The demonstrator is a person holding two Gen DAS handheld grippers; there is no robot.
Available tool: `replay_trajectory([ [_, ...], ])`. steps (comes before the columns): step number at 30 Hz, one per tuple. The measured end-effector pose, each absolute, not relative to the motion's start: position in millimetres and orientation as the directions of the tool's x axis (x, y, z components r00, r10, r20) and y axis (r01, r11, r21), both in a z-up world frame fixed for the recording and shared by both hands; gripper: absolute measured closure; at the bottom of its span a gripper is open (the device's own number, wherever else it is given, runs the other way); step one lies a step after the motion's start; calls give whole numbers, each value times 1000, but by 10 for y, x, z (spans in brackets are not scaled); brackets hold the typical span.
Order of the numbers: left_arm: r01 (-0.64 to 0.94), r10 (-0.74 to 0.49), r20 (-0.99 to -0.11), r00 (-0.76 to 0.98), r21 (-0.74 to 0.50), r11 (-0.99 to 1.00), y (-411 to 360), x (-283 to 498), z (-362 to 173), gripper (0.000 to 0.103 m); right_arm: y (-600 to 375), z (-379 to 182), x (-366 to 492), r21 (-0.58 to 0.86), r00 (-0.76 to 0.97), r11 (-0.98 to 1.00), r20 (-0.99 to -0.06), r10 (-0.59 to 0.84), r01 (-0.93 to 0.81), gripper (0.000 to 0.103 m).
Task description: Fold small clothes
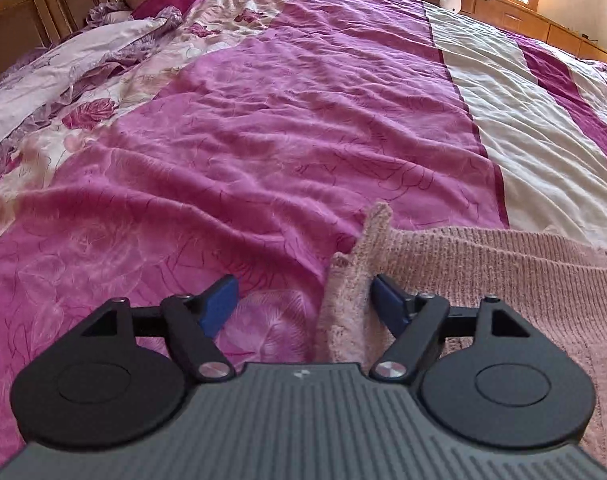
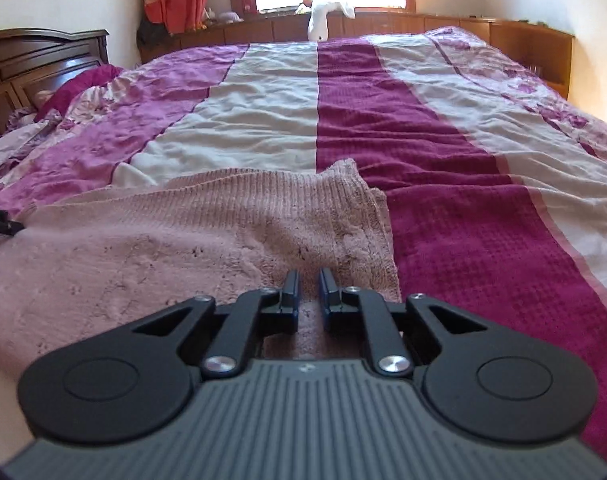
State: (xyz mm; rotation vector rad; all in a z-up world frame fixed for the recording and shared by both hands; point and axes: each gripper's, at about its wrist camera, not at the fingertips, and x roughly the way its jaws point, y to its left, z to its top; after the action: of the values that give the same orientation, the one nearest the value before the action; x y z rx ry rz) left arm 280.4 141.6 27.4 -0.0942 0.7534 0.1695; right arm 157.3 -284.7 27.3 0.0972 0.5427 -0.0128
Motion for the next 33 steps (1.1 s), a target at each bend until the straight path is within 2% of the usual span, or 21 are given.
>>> replay_trajectory([
  [2, -185, 116, -689, 715, -26, 982, 1425, 2754, 311, 23, -2846, 311, 1562, 100, 852, 994, -523, 13, 47, 90],
  [4, -181, 115, -693, 712, -23, 983, 1429, 2673, 372, 23, -2857, 360, 1532, 125, 851, 991, -524, 32, 40, 80],
  [6, -171, 108, -692, 714, -23, 985, 1424, 2551, 448, 23, -2875, 385, 1465, 149, 857, 988, -514, 44, 39, 54],
  [8, -156, 102, -691, 716, -16, 988, 1415, 2407, 536, 23, -2884, 435, 1360, 158, 865, 986, -500, 34, 52, 46],
  [17, -87, 85, -714, 695, 33, 996, 1213, 1787, 810, 21, -3051, 554, 970, 292, 873, 952, -484, 67, 89, 46],
  [20, -70, 79, -724, 686, 42, 997, 1086, 1568, 825, 21, -3115, 537, 877, 334, 874, 938, -479, 83, 95, 40],
  [24, -59, 45, -736, 676, 7, 998, 899, 1301, 793, 21, -3204, 490, 813, 338, 868, 933, -493, 64, 123, 38],
  [27, -64, 65, -725, 685, 29, 998, 754, 1140, 706, 21, -3305, 440, 796, 363, 862, 920, -504, 59, 150, 38],
  [33, -81, 46, -773, 633, -8, 997, 622, 1034, 500, 21, -3505, 325, 868, 455, 817, 879, -556, 156, 142, 38],
])
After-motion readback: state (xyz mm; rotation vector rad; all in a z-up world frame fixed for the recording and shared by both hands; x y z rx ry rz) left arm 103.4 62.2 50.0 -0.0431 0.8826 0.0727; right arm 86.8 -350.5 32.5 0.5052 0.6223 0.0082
